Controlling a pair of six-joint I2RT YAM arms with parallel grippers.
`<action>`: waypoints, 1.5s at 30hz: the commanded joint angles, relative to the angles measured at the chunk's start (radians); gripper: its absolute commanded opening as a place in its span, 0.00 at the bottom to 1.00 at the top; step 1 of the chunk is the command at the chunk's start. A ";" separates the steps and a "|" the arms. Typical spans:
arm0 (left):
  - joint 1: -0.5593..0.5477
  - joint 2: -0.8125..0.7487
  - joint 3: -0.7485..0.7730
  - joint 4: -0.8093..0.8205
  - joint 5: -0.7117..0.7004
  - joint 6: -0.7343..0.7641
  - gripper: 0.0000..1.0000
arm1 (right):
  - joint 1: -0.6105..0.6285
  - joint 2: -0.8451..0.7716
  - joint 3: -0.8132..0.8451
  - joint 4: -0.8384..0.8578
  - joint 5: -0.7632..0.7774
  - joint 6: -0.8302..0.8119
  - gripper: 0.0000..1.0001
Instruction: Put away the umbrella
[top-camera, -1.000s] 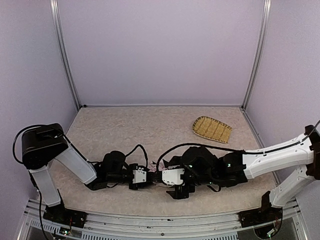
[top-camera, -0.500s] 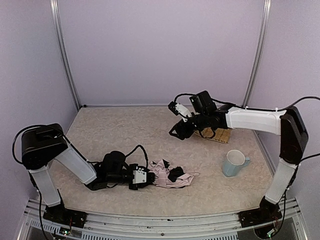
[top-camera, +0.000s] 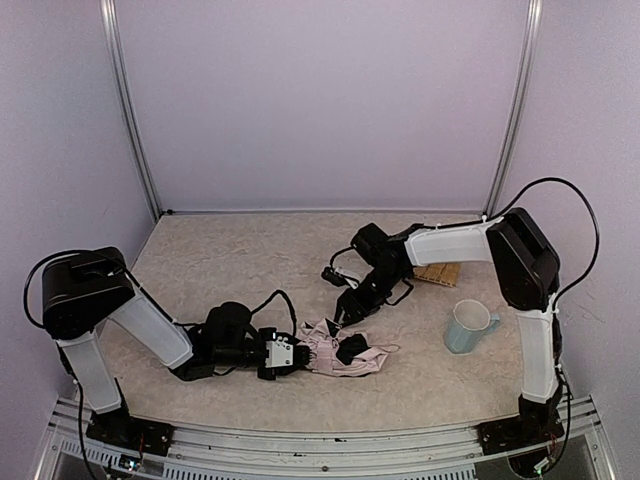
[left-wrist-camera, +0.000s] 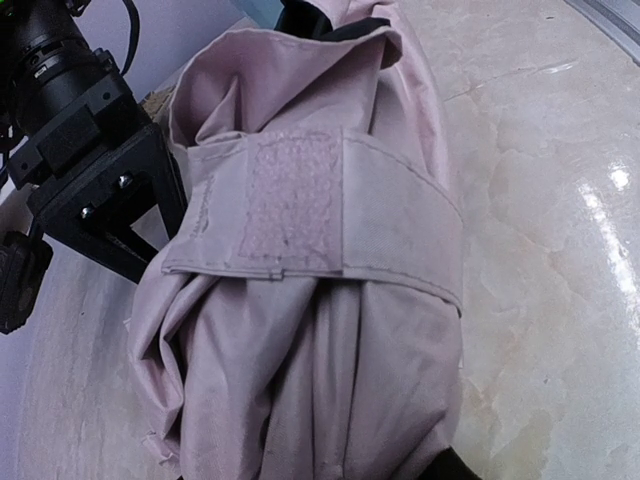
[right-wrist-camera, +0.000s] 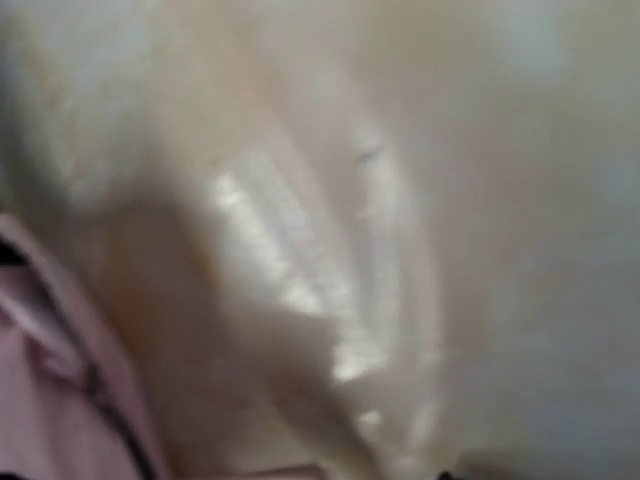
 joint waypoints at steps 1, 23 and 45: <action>-0.012 0.037 -0.033 -0.218 0.001 0.012 0.00 | 0.024 0.044 -0.008 -0.053 -0.144 0.020 0.46; -0.041 -0.022 -0.026 -0.367 0.112 -0.003 0.00 | -0.064 -0.076 -0.025 0.362 -0.071 0.140 0.00; 0.111 0.148 0.275 -0.649 0.167 -0.288 0.00 | 0.013 -0.300 -0.103 0.353 -0.113 0.214 0.00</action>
